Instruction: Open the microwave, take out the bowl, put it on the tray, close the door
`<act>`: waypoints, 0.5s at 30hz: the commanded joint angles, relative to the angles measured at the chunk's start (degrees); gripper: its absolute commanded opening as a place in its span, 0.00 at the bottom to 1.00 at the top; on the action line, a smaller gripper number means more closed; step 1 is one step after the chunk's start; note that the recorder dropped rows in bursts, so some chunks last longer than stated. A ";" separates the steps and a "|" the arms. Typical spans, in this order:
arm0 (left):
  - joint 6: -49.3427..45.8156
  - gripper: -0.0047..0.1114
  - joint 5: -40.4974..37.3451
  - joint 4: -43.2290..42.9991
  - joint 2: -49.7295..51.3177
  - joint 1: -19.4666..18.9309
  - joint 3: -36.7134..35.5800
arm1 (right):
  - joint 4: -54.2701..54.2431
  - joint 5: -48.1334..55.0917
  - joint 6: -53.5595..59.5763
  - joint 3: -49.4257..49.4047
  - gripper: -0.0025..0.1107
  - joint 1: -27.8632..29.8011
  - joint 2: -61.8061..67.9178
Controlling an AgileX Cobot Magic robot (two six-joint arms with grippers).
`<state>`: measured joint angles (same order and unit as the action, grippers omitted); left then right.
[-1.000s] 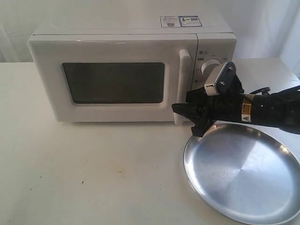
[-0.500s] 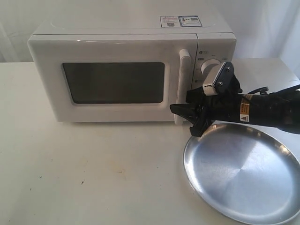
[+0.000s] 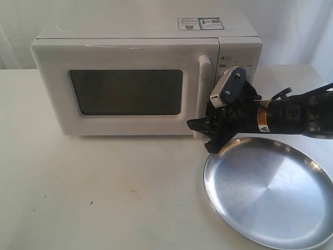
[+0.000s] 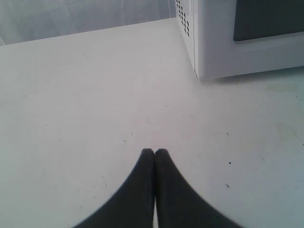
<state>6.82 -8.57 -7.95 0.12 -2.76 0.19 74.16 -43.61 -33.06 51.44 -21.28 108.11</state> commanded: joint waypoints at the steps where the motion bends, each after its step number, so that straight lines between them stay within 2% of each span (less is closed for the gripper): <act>1: 0.33 0.04 0.02 0.22 -0.12 0.05 -0.19 | 18.01 -26.35 1.09 0.51 0.02 -4.68 1.02; 12: 0.33 0.04 0.02 0.22 -0.12 0.05 -0.19 | 15.27 -25.52 -0.49 -0.15 0.02 -2.94 -4.60; 14: 0.33 0.04 0.02 0.22 -0.12 0.05 -0.19 | 11.28 -15.85 -3.84 -0.15 0.02 -1.83 -5.39; 15: 0.33 0.04 0.02 0.22 -0.12 0.05 -0.19 | 10.66 -14.23 -4.59 -0.15 0.02 -1.43 -5.54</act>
<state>6.82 -8.57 -7.95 0.12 -2.76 0.19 80.10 -34.14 -36.82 51.92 -22.49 103.62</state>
